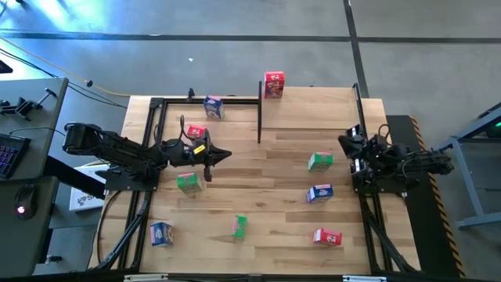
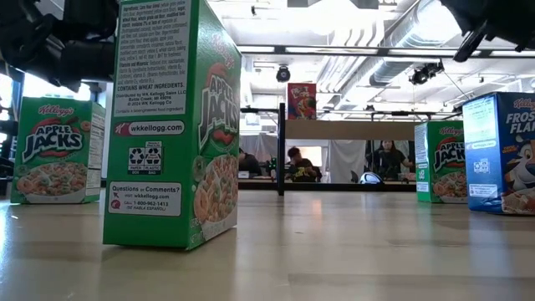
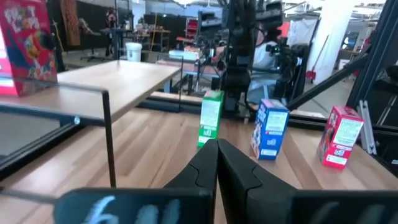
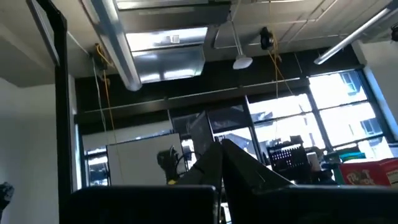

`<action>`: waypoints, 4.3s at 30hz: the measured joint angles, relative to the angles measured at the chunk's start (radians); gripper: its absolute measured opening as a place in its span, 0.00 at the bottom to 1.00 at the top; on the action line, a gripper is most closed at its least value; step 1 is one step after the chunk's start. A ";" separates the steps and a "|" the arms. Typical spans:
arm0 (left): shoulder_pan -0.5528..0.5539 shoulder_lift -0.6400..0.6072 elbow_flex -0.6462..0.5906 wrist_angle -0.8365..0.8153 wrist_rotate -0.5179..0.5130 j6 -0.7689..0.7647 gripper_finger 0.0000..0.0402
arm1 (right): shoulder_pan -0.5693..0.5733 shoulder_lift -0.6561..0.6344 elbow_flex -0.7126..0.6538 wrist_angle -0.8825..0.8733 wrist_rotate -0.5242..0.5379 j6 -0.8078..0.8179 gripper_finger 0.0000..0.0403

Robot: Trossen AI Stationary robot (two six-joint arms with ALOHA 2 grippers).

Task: Stack cereal on shelf
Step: Put the bottom right blue cereal box on the shelf to the right of the red cereal box

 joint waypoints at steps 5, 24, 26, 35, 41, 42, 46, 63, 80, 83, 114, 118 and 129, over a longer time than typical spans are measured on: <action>0.001 0.000 0.000 0.002 -0.002 0.001 0.00 | 0.004 0.037 0.106 -0.234 0.035 0.007 0.02; 0.087 0.000 0.001 -0.007 0.044 0.015 0.00 | 0.122 0.814 0.729 -1.382 -0.043 0.556 0.65; 0.094 0.000 0.001 -0.007 0.057 0.015 0.00 | 0.158 0.889 0.795 -1.469 -0.062 0.606 0.67; 0.100 0.000 0.001 -0.016 0.061 0.031 0.00 | 0.313 1.151 1.006 -1.802 -0.086 0.732 0.69; 0.100 0.000 0.001 -0.016 0.061 0.040 0.00 | 0.354 1.242 0.995 -1.838 -0.133 0.703 0.69; 0.100 0.000 0.001 -0.016 0.061 0.045 0.00 | 0.357 1.250 0.990 -1.833 -0.134 0.698 0.69; 0.100 0.000 0.001 -0.015 0.061 0.051 0.00 | 0.358 1.262 0.987 -1.827 -0.147 0.687 0.69; 0.126 0.000 0.004 -0.007 0.063 0.079 0.00 | 0.358 1.262 1.046 -1.840 -0.182 0.728 0.69; 0.126 0.000 0.004 -0.008 0.062 0.075 0.00 | 0.349 1.364 1.047 -1.872 -0.201 0.564 0.69; 0.126 0.000 0.004 -0.009 0.062 0.075 0.00 | 0.349 1.399 1.047 -1.883 -0.204 0.556 0.69; 0.134 0.001 0.004 -0.014 0.062 0.083 0.00 | 0.212 1.435 1.258 -1.925 -0.253 0.469 0.44; 0.161 0.000 0.004 -0.012 0.061 0.076 0.00 | 0.084 1.435 1.399 -2.008 -0.197 0.331 0.44; 0.191 0.001 0.004 -0.006 0.106 0.066 0.00 | -0.400 1.435 1.587 -2.032 -0.085 -0.175 0.44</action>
